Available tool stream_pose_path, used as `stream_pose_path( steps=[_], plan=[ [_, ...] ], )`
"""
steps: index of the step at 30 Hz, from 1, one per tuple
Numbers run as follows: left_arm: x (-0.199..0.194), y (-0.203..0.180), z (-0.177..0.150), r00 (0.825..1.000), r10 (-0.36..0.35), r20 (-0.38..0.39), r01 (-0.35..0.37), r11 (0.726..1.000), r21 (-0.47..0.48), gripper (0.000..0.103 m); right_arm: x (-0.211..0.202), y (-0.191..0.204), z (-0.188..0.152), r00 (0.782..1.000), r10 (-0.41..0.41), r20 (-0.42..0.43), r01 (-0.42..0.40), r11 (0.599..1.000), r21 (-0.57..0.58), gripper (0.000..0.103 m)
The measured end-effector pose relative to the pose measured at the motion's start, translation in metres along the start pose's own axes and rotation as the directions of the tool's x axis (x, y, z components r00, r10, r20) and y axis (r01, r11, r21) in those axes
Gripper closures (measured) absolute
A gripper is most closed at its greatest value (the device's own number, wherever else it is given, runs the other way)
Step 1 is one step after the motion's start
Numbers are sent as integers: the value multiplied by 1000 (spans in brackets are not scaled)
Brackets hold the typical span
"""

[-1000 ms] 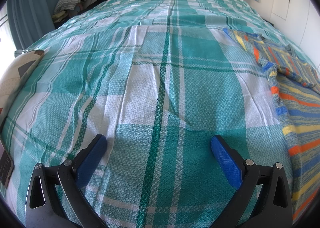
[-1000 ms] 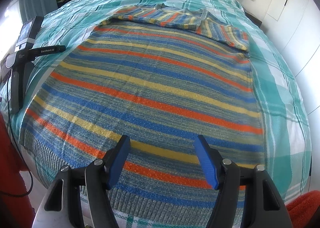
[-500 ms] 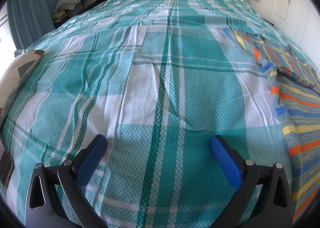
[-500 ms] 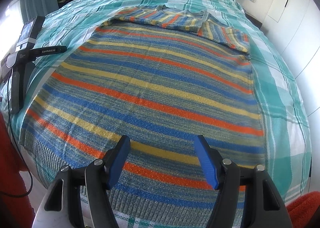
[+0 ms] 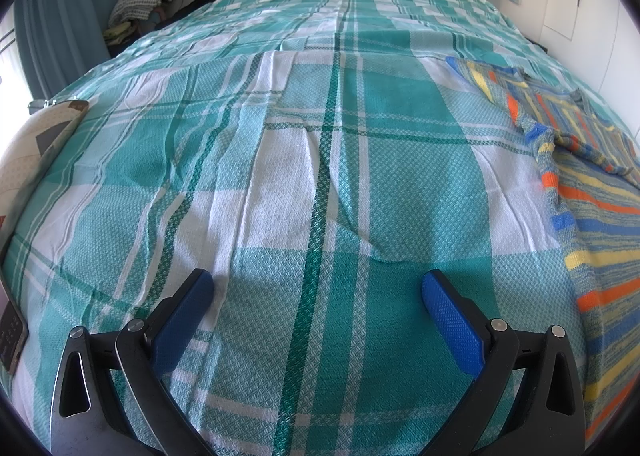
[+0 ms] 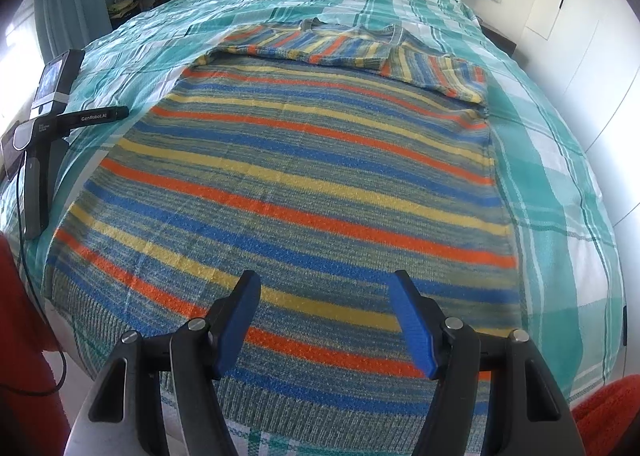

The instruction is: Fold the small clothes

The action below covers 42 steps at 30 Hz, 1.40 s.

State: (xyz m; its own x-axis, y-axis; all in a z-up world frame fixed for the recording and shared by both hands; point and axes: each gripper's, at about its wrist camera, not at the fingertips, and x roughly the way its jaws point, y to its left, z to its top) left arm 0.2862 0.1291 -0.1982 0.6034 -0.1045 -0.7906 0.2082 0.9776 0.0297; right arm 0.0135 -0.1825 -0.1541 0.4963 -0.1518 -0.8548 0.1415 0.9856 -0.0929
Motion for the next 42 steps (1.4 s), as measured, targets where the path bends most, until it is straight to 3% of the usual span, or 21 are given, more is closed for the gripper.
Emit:
stream_pose_path(
  steps=[20, 42],
  plan=[
    [-1, 2, 0, 1000, 1, 0, -1, 1000, 0, 0, 3, -13, -5, 999, 28, 18, -29, 998, 57, 37],
    [-1, -2, 0, 1000, 13, -5, -13, 1000, 3, 0, -22, -63, -21, 987, 65, 149, -92, 980, 177, 33]
  ],
)
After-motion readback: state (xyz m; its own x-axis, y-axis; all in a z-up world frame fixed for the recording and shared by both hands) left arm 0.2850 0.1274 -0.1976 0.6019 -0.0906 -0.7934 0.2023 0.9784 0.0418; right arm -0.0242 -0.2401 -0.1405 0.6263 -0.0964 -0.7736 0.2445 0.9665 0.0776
